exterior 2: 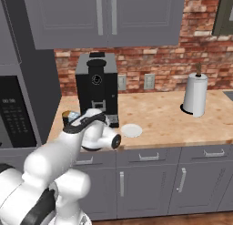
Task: Take a sugar cube from the saucer and place it inside the coffee. Then, grab milk from the fridge and place it next to the coffee on the counter to sweeten the coffee.
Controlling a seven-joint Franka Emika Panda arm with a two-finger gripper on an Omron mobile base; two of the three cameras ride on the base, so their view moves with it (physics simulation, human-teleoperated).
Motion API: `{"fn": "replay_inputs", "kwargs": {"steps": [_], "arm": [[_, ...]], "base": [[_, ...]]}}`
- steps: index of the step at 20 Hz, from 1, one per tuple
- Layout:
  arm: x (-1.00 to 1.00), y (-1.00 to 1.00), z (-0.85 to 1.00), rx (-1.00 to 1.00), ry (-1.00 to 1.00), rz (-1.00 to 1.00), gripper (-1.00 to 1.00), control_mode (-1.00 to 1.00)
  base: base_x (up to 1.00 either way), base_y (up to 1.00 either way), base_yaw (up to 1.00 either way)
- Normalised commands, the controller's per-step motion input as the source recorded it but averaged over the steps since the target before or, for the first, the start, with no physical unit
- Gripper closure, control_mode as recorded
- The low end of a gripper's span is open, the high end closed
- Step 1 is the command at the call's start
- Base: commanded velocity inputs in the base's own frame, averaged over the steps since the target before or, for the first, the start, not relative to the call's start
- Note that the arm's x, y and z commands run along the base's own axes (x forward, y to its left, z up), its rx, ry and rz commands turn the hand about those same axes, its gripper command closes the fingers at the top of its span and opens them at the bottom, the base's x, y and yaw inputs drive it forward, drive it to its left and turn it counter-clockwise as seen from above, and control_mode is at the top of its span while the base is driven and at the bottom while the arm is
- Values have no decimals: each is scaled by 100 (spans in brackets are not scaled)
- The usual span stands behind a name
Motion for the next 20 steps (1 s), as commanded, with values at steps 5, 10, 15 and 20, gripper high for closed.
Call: {"fn": "replay_inputs", "kwargs": {"steps": [5, 10, 15, 20], "arm": [[-80, -23, 100, -2, -69, -3, -100, -100], [-61, -2, 100, -11, -74, -1, -100, -100], [-26, 5, 38, -7, -34, -2, -100, -100], [0, 0, 0, 0, 0, 0, -100, -100]], "base": [[0, 0, 0], [0, 0, 0], [0, 0, 0], [0, 0, 0]]}}
